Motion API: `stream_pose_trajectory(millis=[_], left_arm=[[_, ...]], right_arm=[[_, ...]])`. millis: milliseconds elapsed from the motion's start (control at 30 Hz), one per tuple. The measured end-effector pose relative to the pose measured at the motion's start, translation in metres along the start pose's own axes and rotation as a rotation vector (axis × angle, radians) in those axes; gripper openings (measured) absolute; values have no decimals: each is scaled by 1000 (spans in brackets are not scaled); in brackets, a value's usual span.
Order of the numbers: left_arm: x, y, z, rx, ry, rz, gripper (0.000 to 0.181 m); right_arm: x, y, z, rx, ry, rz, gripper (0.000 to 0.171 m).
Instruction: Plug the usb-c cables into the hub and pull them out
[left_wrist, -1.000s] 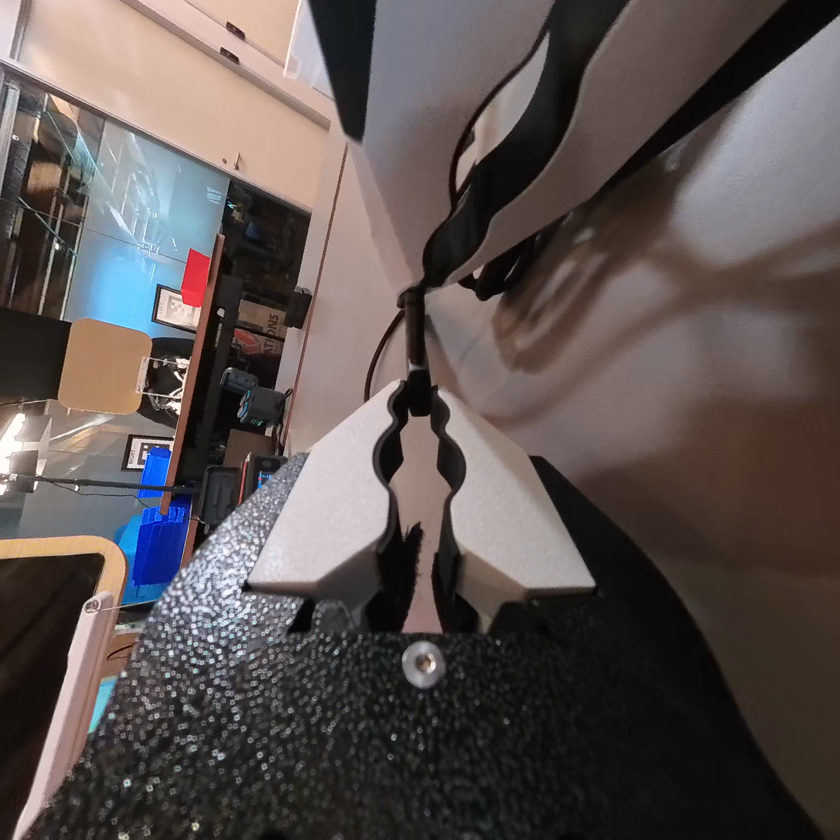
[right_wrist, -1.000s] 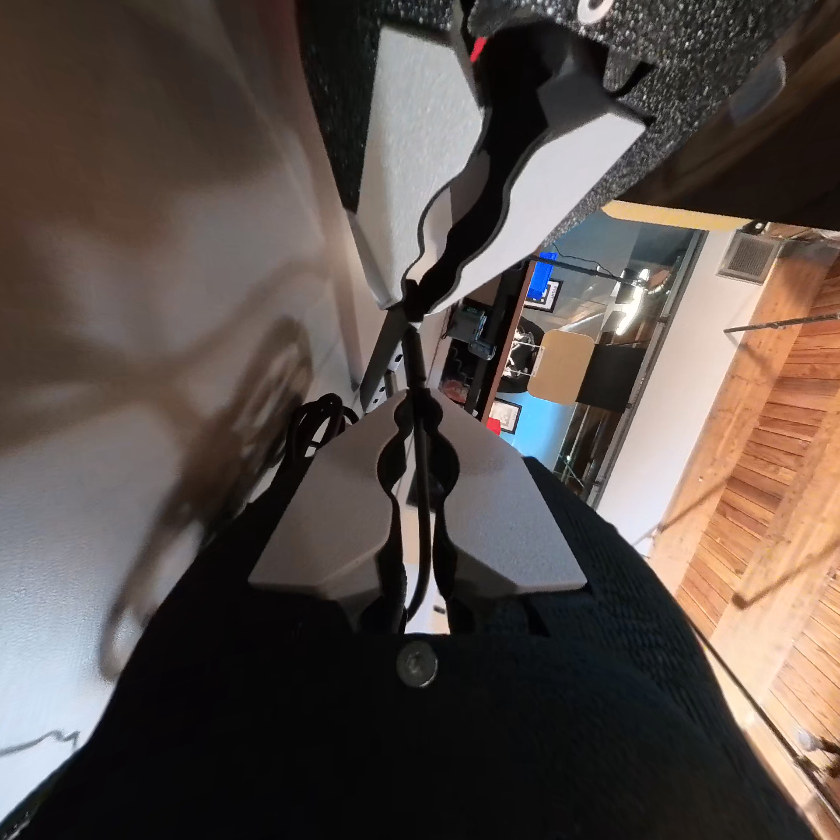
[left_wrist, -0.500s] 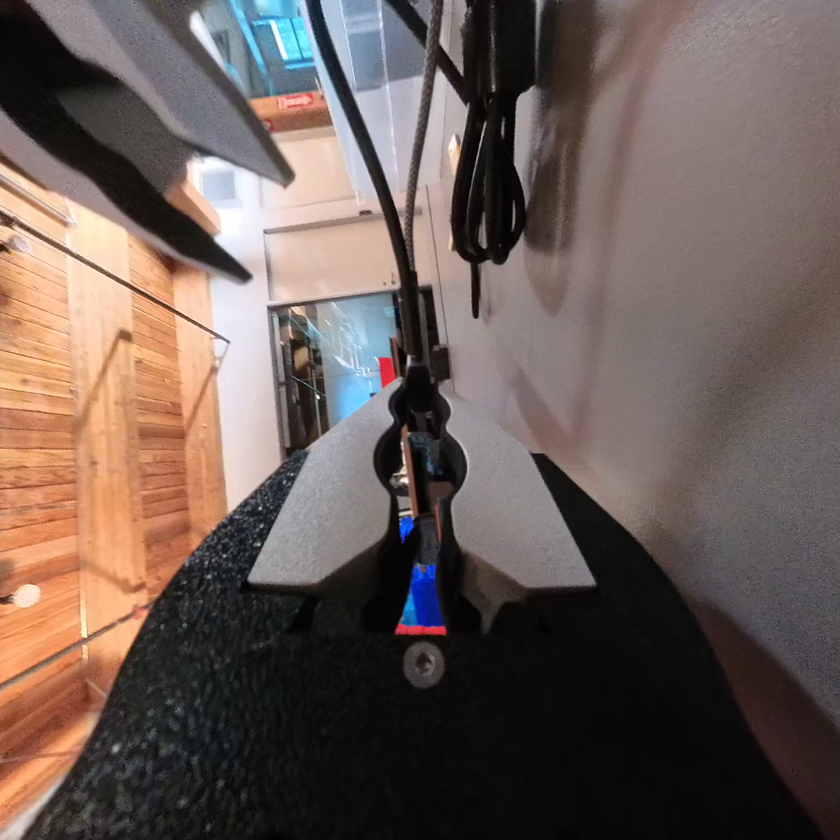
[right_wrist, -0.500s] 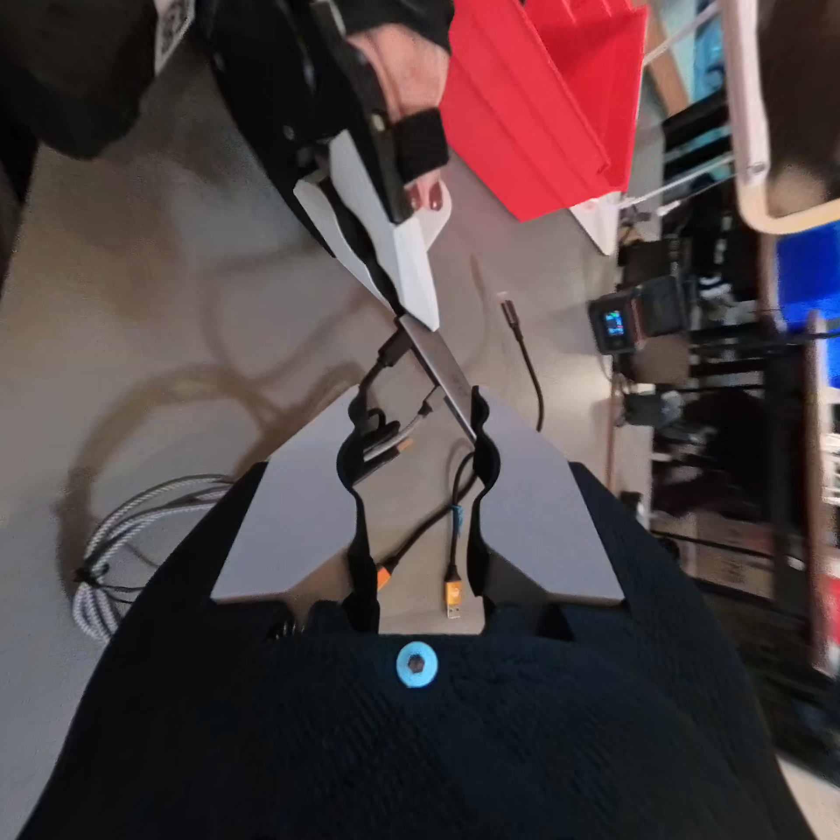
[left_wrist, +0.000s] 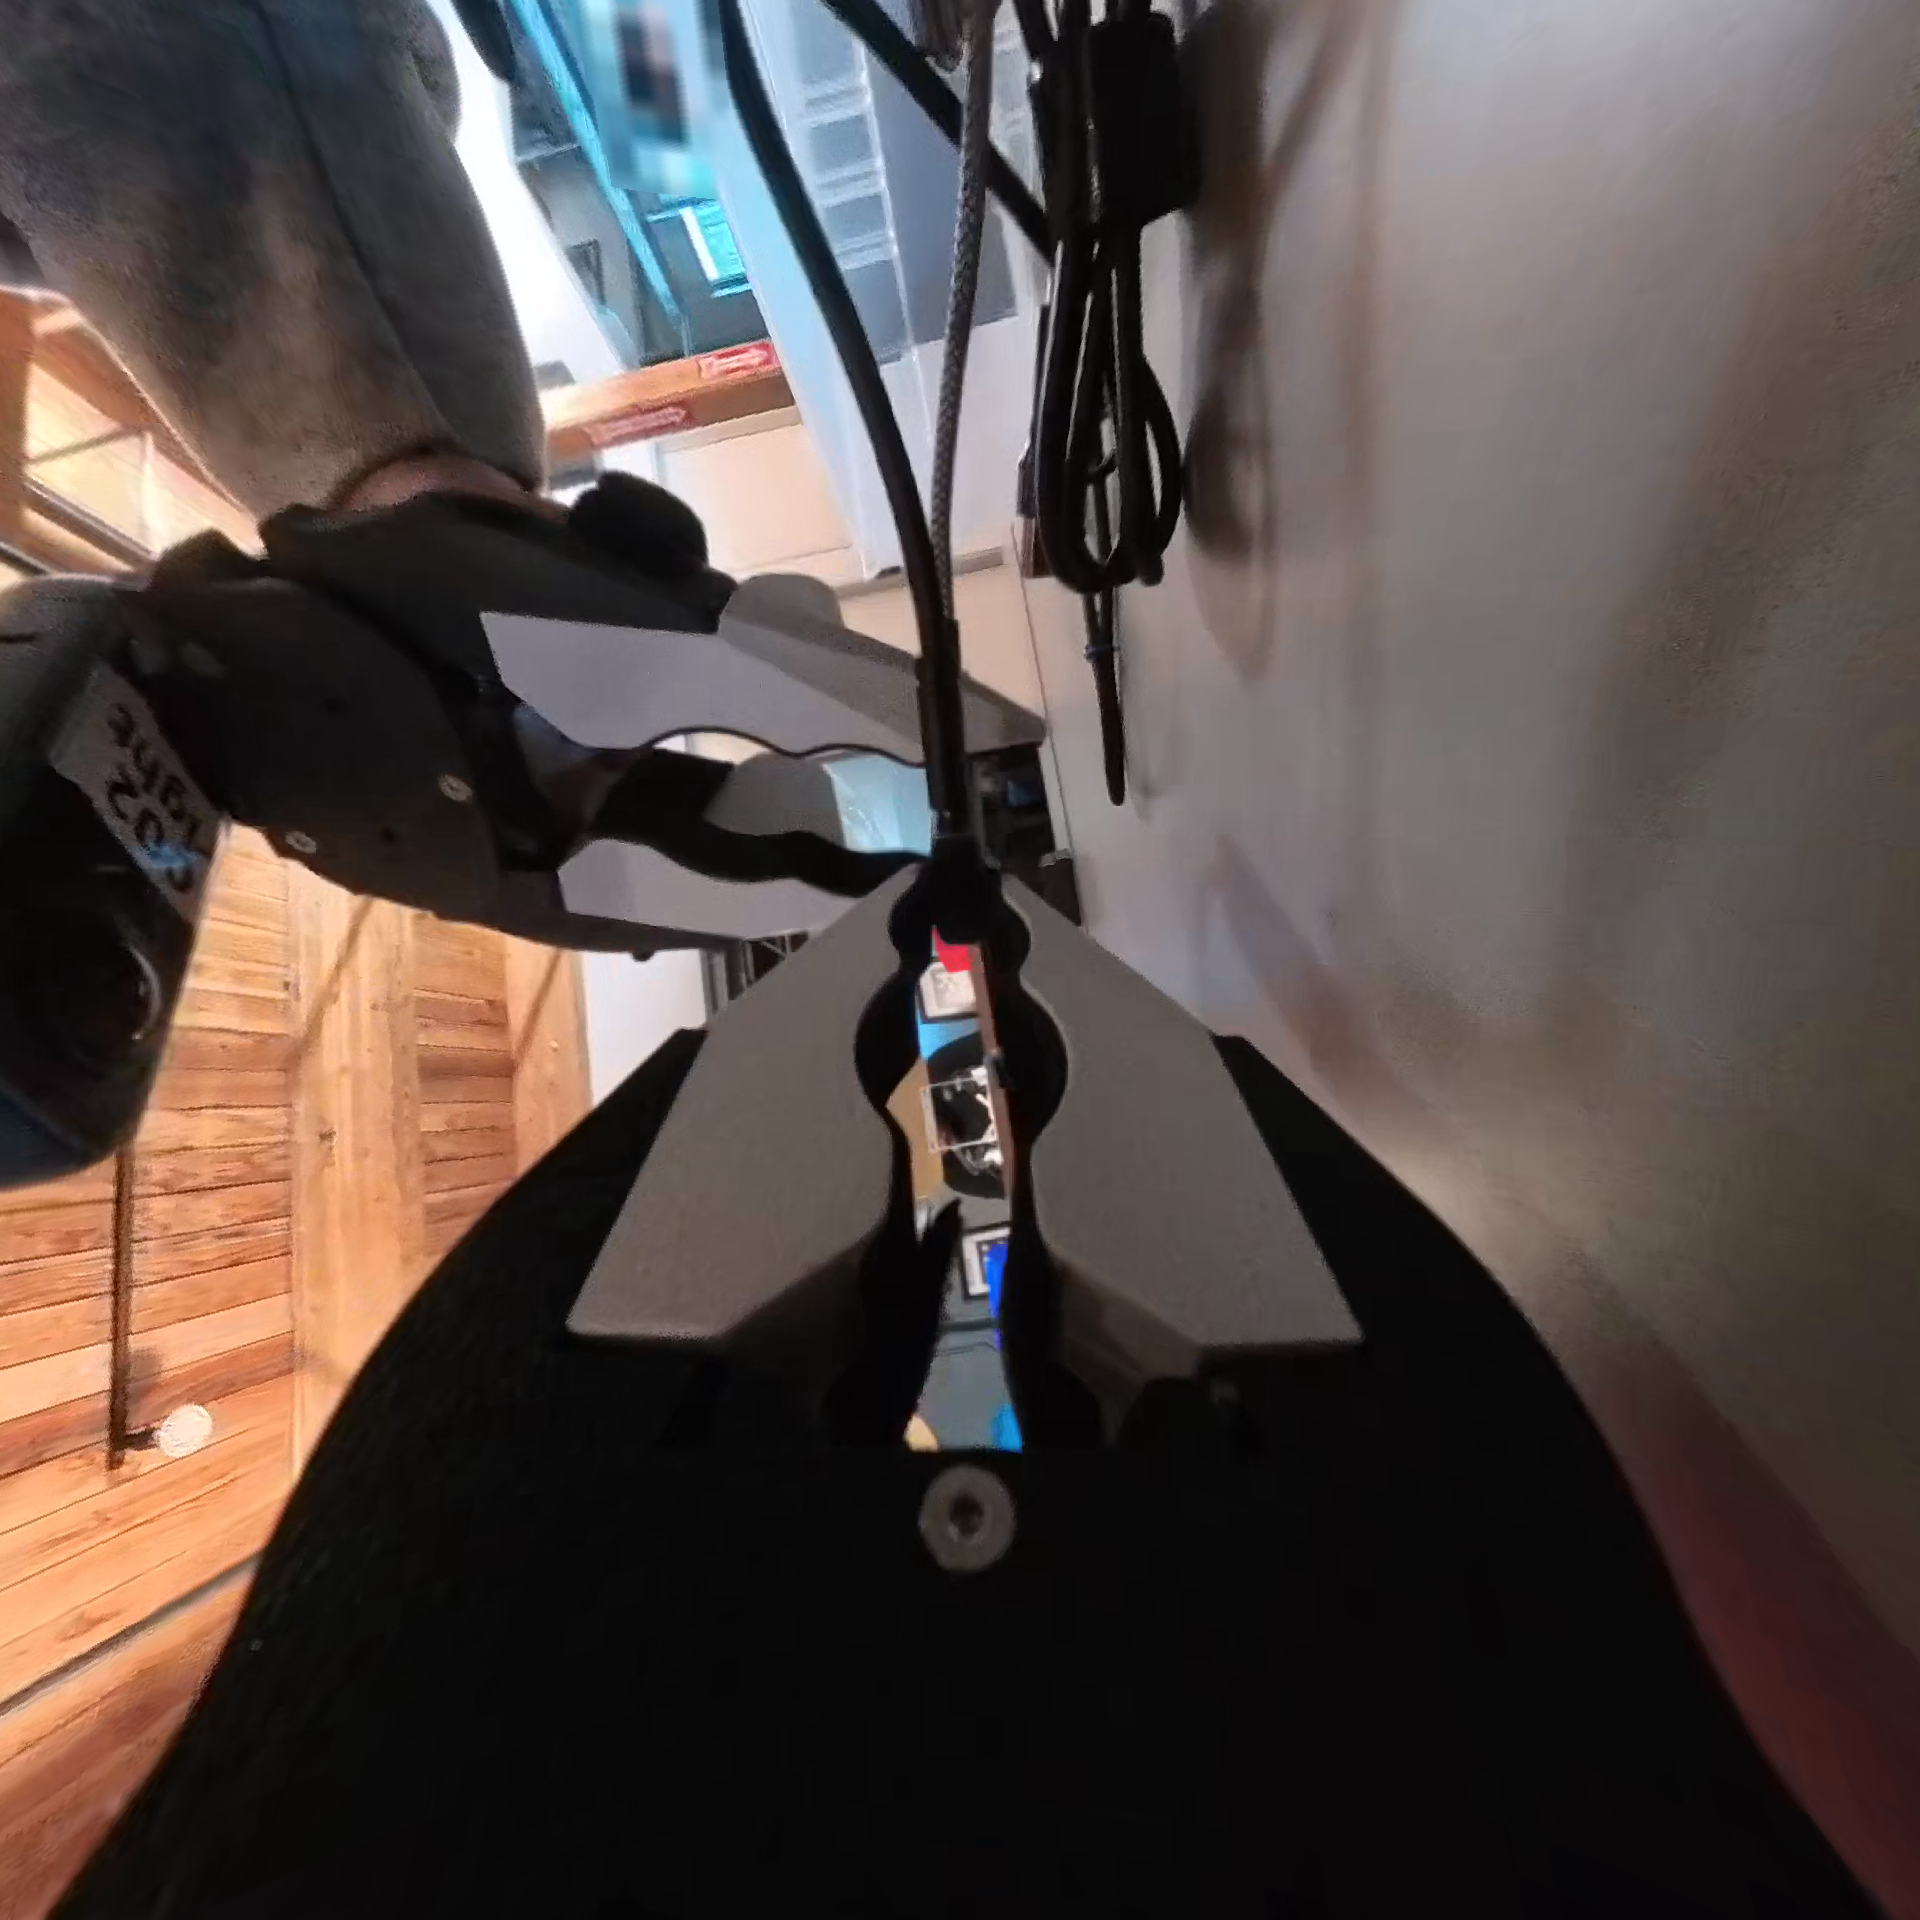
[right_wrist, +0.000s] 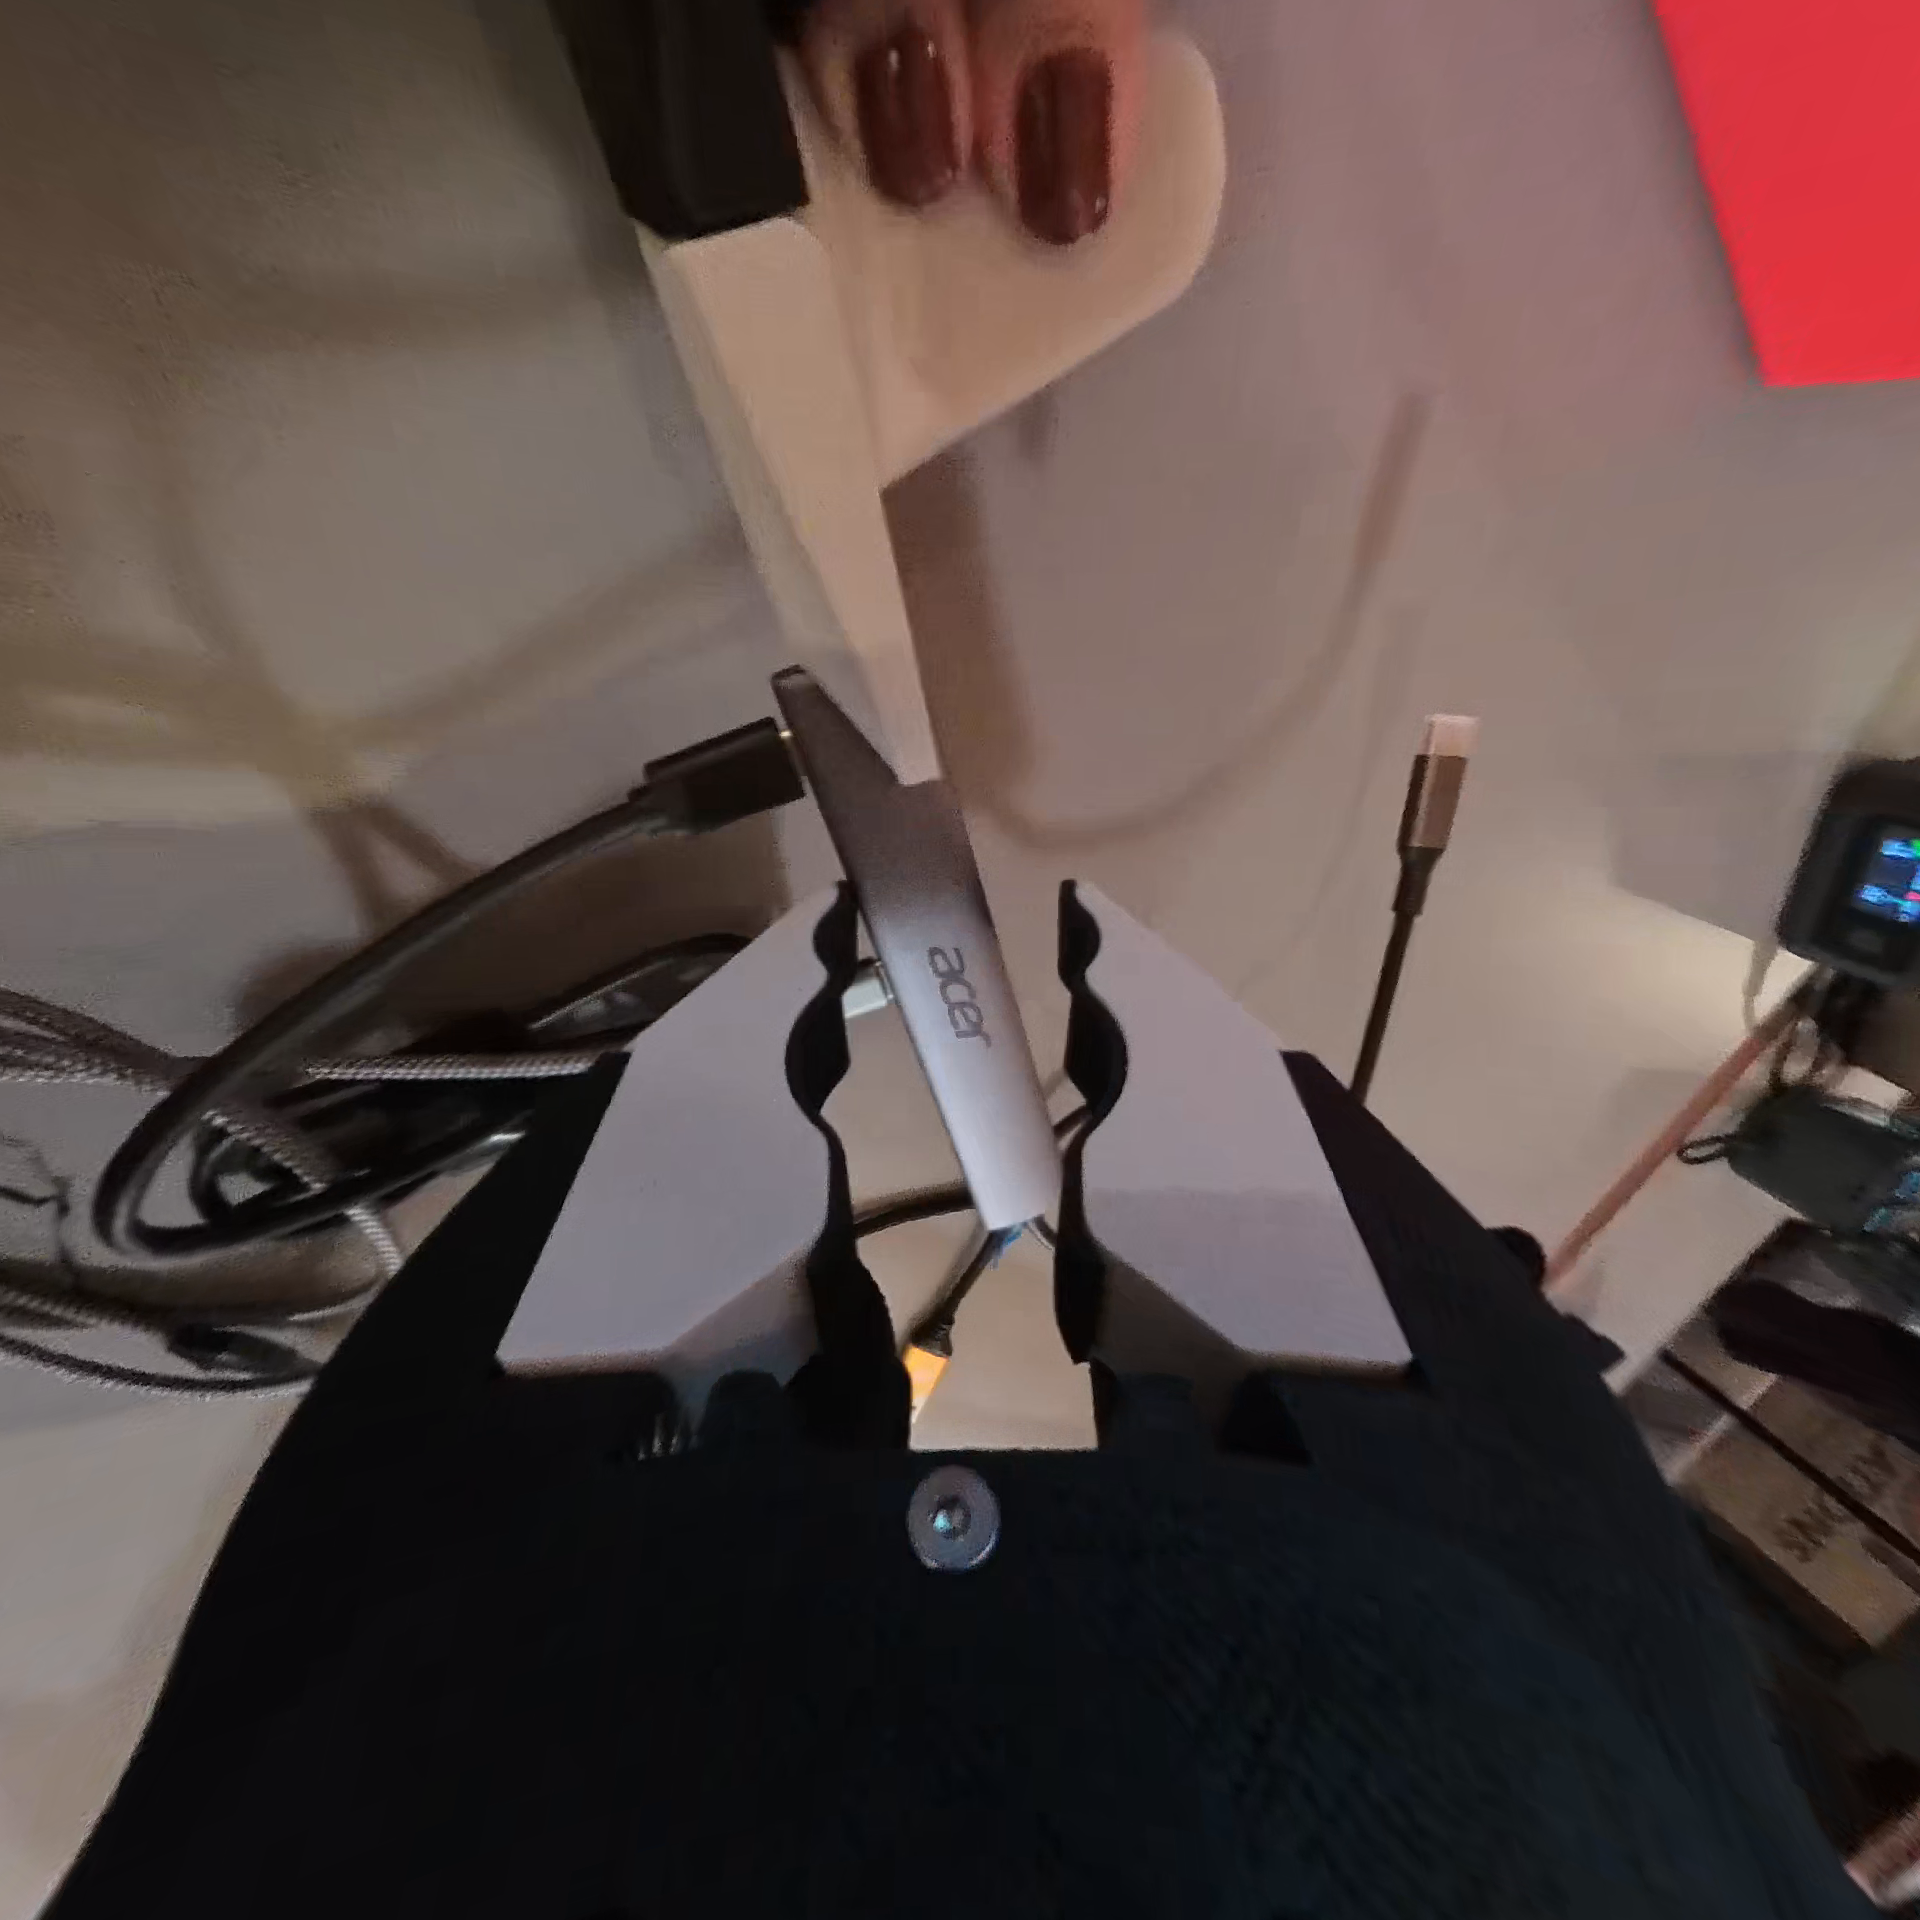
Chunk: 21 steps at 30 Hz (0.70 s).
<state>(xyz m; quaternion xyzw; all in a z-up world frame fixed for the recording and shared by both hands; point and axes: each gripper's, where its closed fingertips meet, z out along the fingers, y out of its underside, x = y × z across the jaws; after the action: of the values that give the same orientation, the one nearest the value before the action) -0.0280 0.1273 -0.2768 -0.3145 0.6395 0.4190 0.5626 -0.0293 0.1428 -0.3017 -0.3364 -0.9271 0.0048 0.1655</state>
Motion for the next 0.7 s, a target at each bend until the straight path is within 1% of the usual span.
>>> stream_pose_trajectory(millis=[33,67,133,167,200,233,333,467,567,700], left_arm=[[-1,3,-1,-12,-4,-19,7],[-2,6,-1,-13,-7,-56,7],[-10,13,-2,-15,-8,-229,9],[-17,19,-3,-23,-20,-340,15],[-24,28,-3,-34,-44,-443,26],[-29,37,-4,-50,-61,-530,31],[-30,61,-7,-100,-75,-682,31],[-28,73,-8,-116,-66,-792,25],[-26,75,-6,-125,-51,-803,25],[-22,72,-5,-121,-24,-802,23]], right_arm=[[-1,0,1,-5,-19,5,29],[0,0,1,-8,-20,9,26],[6,2,-5,-24,14,28,24],[14,5,-11,-41,60,36,23],[21,10,-20,-53,108,42,23],[29,14,-32,-54,155,60,23],[52,32,-77,-31,284,179,22],[81,65,-145,30,443,418,22],[98,91,-191,86,542,580,22],[115,121,-253,153,667,728,22]])
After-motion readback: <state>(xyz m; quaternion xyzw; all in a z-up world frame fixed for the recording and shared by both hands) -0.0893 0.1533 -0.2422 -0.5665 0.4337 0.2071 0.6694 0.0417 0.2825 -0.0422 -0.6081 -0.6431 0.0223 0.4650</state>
